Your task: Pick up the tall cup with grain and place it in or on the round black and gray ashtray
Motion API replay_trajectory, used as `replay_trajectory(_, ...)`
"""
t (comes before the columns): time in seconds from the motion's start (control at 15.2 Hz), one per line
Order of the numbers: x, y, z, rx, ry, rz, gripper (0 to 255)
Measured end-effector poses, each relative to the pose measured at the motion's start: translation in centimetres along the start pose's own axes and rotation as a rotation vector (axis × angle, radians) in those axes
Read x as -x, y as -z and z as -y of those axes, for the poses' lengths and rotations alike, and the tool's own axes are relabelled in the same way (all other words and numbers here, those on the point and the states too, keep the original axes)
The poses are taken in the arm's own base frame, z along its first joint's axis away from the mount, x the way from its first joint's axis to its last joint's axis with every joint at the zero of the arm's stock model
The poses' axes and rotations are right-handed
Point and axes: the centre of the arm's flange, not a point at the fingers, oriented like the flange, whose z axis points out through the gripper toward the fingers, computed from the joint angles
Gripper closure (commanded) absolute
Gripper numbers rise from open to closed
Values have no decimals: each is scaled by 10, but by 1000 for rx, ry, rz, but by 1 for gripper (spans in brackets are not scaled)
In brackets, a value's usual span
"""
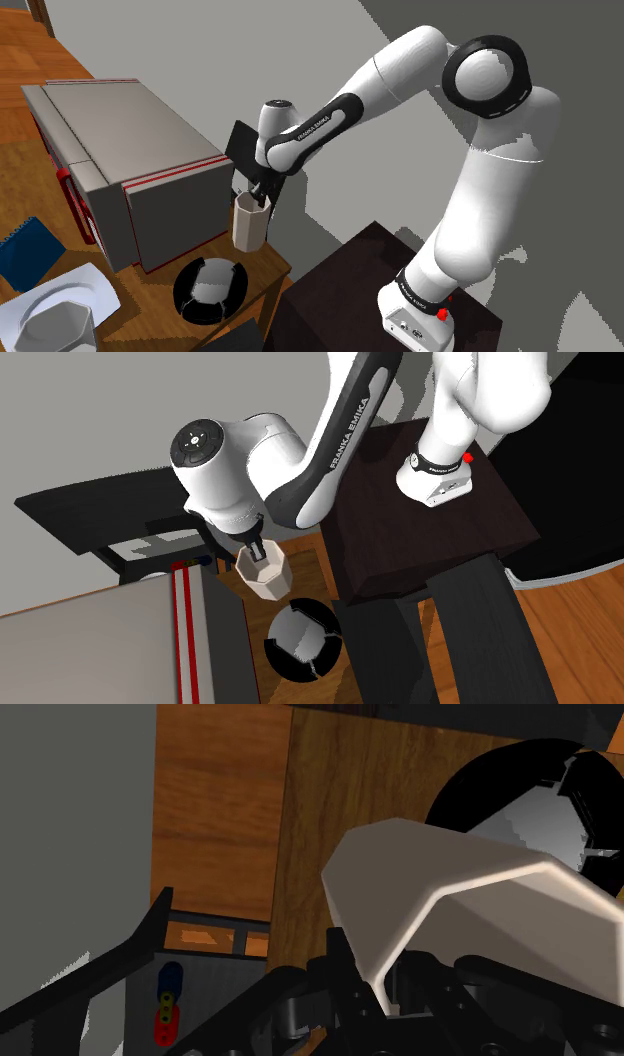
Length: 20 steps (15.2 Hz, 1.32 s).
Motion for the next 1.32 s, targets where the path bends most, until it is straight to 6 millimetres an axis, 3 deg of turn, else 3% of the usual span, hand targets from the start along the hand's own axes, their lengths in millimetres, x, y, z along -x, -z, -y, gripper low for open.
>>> replay_trajectory(0.53,2,44,6,0,0,0,255)
replay_trajectory(0.86,13,65,56,0,1,0,255)
replay_trajectory(1.32,21,98,149,0,2,0,255)
